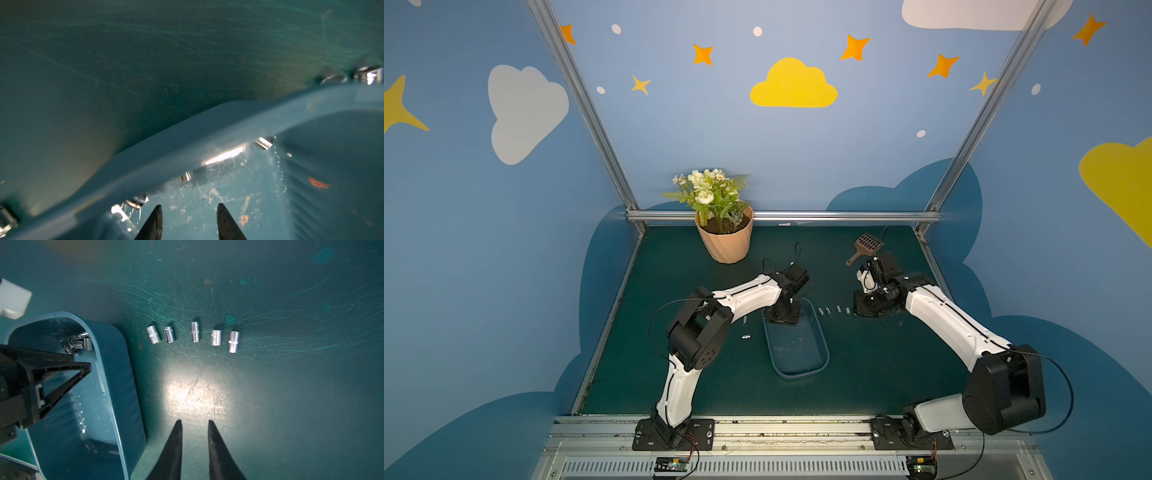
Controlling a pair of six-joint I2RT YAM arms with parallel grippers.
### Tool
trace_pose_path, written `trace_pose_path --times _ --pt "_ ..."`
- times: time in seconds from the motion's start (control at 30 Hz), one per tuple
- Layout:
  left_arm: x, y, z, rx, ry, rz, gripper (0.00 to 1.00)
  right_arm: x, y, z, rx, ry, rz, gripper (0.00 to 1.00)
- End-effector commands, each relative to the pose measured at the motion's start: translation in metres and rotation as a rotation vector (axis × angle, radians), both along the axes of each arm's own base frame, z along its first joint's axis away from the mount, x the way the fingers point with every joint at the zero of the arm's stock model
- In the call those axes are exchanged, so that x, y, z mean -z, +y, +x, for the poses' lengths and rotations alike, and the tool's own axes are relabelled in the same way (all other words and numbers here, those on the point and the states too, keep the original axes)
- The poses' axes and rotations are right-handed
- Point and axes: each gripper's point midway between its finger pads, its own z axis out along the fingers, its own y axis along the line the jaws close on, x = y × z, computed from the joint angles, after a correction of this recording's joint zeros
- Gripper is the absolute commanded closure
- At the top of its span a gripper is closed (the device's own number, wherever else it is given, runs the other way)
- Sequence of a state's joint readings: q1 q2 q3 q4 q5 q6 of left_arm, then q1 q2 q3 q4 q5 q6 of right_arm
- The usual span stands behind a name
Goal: Take out the socket from the storage box
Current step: Pick up the socket head from the storage box.
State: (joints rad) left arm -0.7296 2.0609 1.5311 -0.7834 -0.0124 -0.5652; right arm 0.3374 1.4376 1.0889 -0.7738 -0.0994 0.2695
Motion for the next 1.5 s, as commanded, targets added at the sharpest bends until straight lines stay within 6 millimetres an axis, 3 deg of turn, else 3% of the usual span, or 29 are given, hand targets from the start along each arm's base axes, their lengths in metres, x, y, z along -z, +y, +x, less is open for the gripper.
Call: trace_pose_path --times 0.0,1.03,1.47 --pt "-0.001 -0.008 0.004 0.011 -0.003 -0.017 0.58 0.006 0.002 0.0 -0.004 0.015 0.01 0.76" --pt "0.026 -0.003 0.022 0.035 -0.016 0.07 0.65 0.014 0.004 0.0 -0.007 0.037 0.009 0.76" --pt "0.034 -0.003 0.021 0.046 -0.018 0.069 0.82 0.016 0.003 -0.002 -0.003 0.044 0.007 0.76"
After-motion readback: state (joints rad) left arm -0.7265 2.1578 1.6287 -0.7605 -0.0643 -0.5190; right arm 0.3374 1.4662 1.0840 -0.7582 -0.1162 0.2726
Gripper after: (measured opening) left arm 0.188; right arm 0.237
